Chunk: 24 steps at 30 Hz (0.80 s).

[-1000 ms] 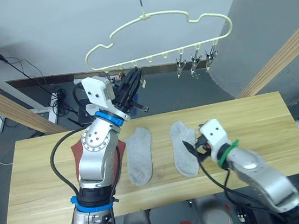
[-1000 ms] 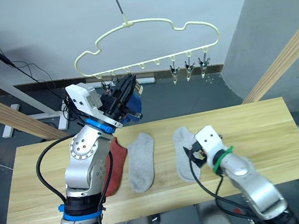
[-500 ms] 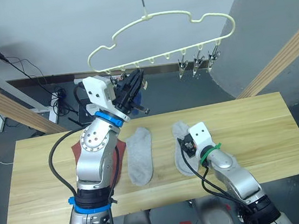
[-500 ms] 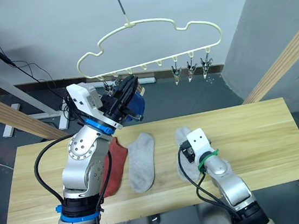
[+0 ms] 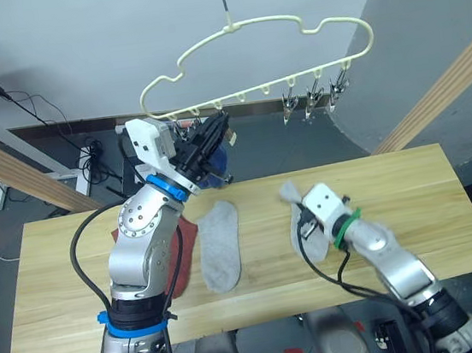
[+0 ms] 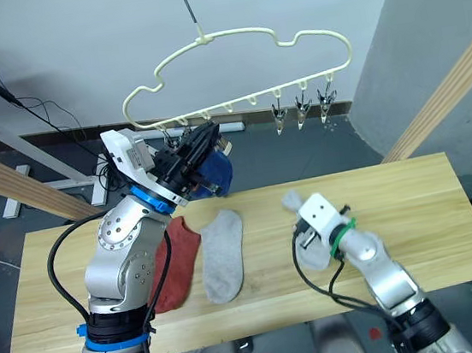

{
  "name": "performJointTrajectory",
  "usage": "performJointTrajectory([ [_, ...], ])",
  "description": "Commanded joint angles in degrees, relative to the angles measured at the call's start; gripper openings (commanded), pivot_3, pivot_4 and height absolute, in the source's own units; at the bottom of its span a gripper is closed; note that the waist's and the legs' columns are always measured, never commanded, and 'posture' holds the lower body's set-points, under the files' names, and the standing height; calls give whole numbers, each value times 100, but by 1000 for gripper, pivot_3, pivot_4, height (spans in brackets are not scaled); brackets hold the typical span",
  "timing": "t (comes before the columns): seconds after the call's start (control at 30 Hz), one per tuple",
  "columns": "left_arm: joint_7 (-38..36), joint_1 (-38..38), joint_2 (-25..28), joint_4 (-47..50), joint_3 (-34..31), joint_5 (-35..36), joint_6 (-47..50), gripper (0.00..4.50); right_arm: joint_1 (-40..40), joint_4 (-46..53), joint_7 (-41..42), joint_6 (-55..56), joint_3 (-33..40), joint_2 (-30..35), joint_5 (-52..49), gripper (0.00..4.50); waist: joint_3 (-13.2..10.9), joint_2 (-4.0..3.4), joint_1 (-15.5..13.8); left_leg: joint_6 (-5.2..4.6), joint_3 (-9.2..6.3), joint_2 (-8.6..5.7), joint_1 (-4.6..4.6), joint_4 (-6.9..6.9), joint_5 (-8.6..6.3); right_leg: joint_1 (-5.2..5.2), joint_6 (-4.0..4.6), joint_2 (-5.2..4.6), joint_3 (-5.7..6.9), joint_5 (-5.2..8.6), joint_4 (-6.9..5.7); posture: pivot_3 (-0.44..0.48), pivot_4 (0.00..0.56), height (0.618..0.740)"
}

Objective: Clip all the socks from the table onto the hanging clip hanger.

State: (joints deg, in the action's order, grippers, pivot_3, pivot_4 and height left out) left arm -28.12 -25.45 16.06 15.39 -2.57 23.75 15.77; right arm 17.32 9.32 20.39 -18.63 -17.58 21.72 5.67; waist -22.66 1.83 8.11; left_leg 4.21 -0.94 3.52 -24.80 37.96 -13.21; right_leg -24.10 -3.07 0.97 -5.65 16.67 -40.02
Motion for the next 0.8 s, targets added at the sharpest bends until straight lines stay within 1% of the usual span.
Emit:
performJointTrajectory([
  [0.03,-27,-36,17,296,-40,194,118,0,367,206,231,711,-187,-61,171,60,0,0,-3,0,-4,4,0,-1,0,0,1,3,3,0,0,-257,372,730],
  [0.13,-24,-56,37,316,-60,269,203,0,586,74,273,1084,-238,-160,243,60,0,0,-12,3,-5,4,0,-2,2,1,1,2,6,-1,1,-257,372,730],
  [0.4,-34,-70,71,364,-33,343,291,0,793,-303,486,1601,-388,-295,460,60,0,0,-20,2,2,-1,-3,3,1,2,3,-15,0,-1,3,-258,372,730],
  [0.8,-72,-26,97,396,-24,363,344,0,1183,-664,489,1779,-216,-498,471,60,0,0,-16,1,-2,1,-2,3,2,1,9,-7,4,-5,0,-255,374,730],
])
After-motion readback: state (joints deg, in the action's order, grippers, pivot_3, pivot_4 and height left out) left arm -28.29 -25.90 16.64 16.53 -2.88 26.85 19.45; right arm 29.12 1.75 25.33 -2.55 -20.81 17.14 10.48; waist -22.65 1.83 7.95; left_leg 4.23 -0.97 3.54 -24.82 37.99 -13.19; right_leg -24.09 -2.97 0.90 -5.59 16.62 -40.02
